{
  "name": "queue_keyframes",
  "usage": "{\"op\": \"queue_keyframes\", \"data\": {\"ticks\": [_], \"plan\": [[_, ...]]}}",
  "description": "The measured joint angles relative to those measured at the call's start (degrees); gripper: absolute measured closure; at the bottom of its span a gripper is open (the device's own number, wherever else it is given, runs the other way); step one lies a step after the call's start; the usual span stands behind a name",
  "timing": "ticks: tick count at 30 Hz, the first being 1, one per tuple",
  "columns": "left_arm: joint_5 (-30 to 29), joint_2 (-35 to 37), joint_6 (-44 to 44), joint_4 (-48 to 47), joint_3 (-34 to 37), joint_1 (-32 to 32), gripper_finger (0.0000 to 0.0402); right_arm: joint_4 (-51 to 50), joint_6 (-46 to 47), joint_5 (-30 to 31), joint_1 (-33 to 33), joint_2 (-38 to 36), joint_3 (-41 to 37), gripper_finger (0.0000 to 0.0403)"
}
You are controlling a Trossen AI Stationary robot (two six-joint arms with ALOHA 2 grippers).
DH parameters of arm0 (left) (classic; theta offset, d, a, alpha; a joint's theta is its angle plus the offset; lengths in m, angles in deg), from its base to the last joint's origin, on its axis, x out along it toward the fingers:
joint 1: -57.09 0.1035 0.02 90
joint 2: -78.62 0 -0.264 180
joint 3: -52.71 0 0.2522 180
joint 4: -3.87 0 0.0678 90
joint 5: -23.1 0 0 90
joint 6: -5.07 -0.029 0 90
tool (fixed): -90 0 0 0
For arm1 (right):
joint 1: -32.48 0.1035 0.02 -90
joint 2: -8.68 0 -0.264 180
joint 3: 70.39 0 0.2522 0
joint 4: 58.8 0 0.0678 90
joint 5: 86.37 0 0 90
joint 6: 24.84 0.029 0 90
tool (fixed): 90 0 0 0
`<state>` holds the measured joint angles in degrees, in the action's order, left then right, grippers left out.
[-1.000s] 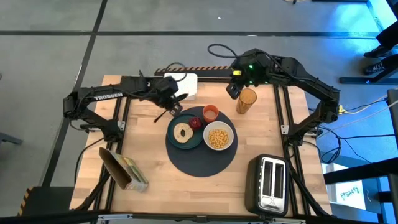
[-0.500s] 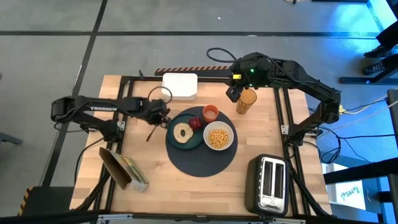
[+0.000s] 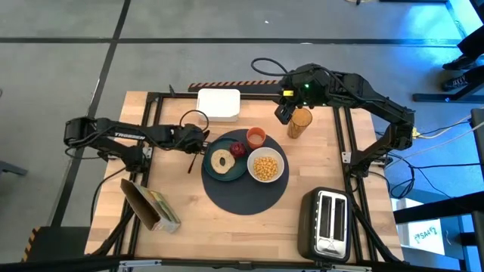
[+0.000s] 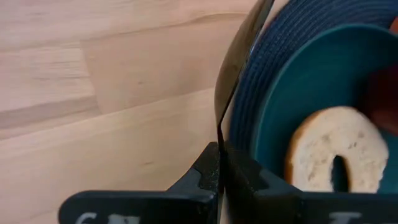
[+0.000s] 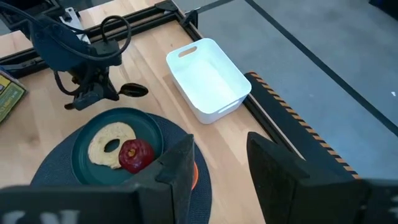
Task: Arrange a breakfast setting
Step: Put the spoon on the placemat to the left of the green plate
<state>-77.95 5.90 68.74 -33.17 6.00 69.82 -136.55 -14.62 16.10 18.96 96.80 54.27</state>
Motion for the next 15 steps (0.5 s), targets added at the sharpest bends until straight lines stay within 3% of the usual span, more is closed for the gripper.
{"op": "queue_keyframes", "data": {"ticks": [15], "plan": [[2.3, -5.7, 8.7, 10.4, 0.0, -3.5, 0.0399, -1.0, 0.4, 0.0, 0.0, 0.0, 0.0, 0.0265]]}}
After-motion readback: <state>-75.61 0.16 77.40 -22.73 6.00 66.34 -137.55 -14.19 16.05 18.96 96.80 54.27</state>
